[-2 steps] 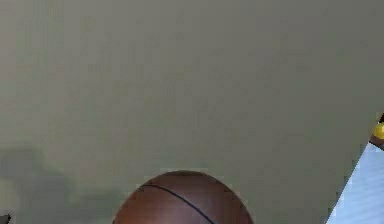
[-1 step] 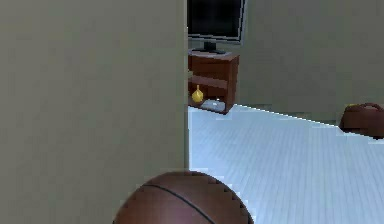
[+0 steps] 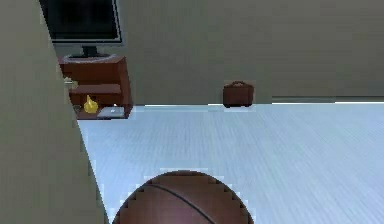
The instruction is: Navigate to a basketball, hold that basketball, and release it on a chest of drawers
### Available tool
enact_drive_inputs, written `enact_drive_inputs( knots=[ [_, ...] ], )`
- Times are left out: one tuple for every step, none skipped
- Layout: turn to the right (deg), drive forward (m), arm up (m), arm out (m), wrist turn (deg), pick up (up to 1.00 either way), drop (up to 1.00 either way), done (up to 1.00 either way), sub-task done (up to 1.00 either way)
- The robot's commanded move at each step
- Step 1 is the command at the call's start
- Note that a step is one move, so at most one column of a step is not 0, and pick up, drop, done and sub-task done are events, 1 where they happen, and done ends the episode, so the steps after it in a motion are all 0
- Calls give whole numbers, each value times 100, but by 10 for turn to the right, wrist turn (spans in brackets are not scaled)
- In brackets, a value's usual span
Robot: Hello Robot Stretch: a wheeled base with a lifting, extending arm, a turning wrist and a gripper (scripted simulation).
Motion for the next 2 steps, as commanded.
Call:
enact_drive_inputs(
  knots=[
    [450,0,0,0,0,0,0,0,0],
    [450,0,0,0,0,0,0,0,0]
  ],
)
